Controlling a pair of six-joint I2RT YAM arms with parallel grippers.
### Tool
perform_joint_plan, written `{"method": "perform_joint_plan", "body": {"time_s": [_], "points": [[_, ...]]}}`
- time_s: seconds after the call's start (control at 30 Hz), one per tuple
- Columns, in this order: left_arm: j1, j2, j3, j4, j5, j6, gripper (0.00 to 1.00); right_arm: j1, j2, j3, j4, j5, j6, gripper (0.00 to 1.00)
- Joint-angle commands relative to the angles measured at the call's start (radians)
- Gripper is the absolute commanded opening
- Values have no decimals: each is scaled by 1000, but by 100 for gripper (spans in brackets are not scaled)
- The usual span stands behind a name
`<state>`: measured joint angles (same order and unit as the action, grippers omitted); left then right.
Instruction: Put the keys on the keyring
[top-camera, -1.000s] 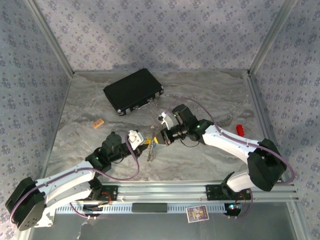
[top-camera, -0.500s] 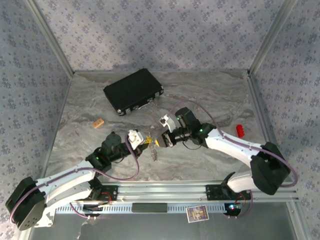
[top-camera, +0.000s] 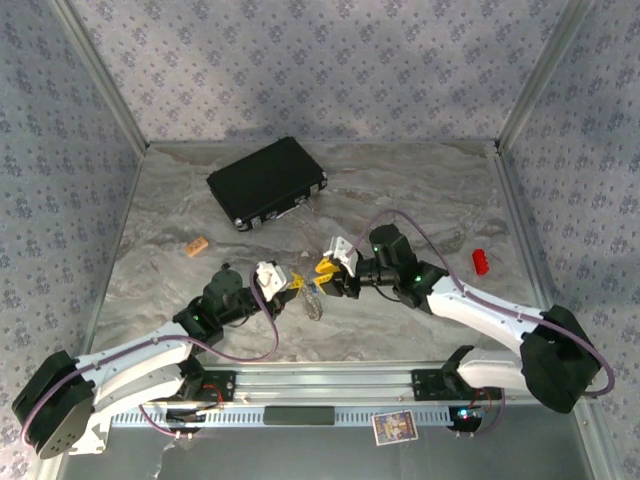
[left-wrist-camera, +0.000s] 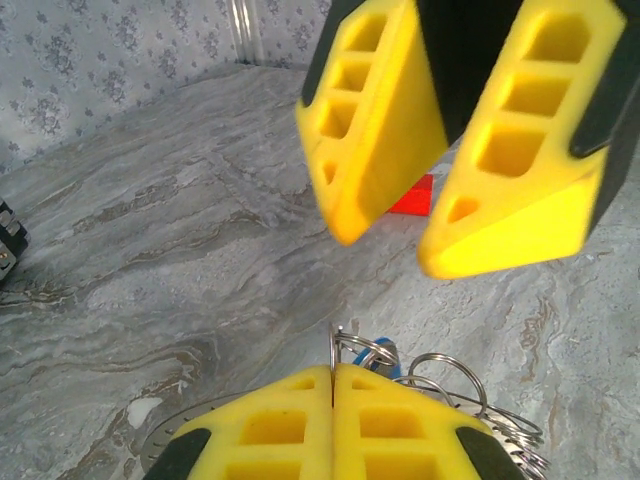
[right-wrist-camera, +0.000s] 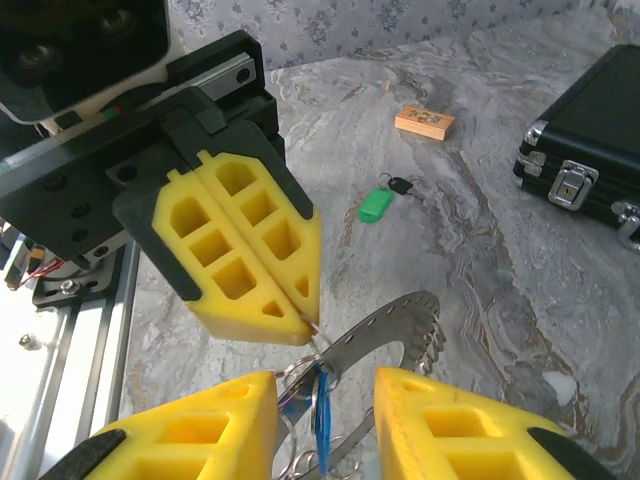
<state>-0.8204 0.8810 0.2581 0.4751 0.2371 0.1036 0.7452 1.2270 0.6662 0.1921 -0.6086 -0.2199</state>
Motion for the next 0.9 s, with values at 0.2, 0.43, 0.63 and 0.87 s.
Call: {"method": "perform_joint_plan", "body": {"time_s": [0.2,0.43,0.63,0.87], "points": [[-6,2,4,69,47,-21,0,-12,80,34,18,-89,-108,31],[-6,5,10,70,61,-18,0,-17,112,54,26,-83,-122,28],[-6,5,10,76,70,-19,0,-14,122,67,17,-101,-134,25],[-6,10,10,87,78,-21,0,-9,150,99,-44,-155,-176,19]]}}
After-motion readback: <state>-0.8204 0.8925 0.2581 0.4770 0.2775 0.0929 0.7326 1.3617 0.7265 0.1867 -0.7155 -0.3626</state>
